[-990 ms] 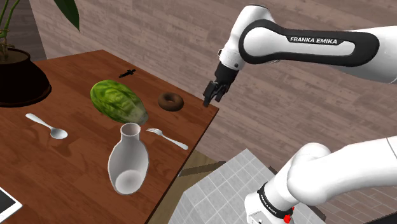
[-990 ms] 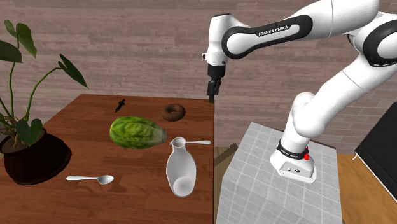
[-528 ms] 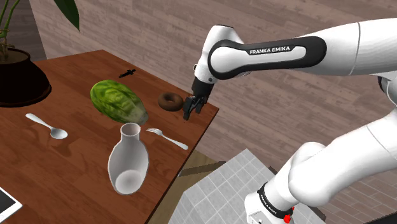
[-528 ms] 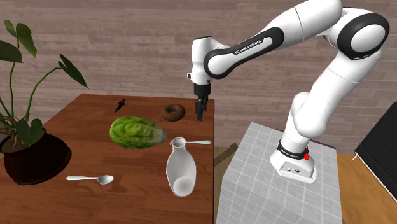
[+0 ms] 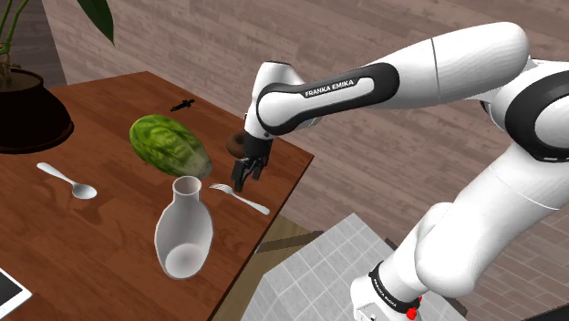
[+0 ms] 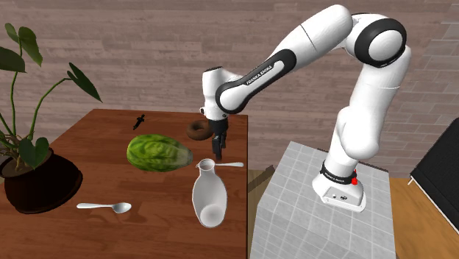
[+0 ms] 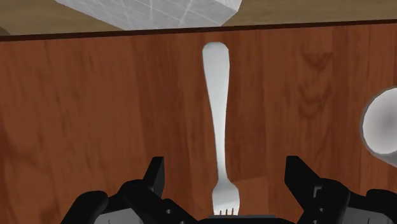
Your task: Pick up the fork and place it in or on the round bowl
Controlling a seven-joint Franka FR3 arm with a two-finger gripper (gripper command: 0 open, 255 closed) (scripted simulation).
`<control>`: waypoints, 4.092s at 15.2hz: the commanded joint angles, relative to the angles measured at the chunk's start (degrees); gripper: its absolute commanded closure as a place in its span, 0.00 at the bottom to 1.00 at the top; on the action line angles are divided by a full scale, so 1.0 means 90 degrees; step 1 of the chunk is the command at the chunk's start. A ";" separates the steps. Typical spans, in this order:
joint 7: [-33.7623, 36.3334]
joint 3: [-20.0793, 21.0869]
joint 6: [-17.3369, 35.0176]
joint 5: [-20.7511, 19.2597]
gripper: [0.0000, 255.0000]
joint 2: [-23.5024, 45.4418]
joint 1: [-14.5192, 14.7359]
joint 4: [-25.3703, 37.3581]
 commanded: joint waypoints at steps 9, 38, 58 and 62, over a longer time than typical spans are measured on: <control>-0.0062 0.0081 0.0723 0.0074 0.00 0.0445 0.0087 -0.0297; 0.0108 0.0050 -0.0367 0.0030 1.00 -0.0234 0.0050 0.0127; -0.0610 -0.0518 -0.1640 -0.0364 1.00 0.0769 -0.0514 0.2225; -0.0938 -0.0701 -0.1934 -0.0465 1.00 0.1482 -0.0733 0.3168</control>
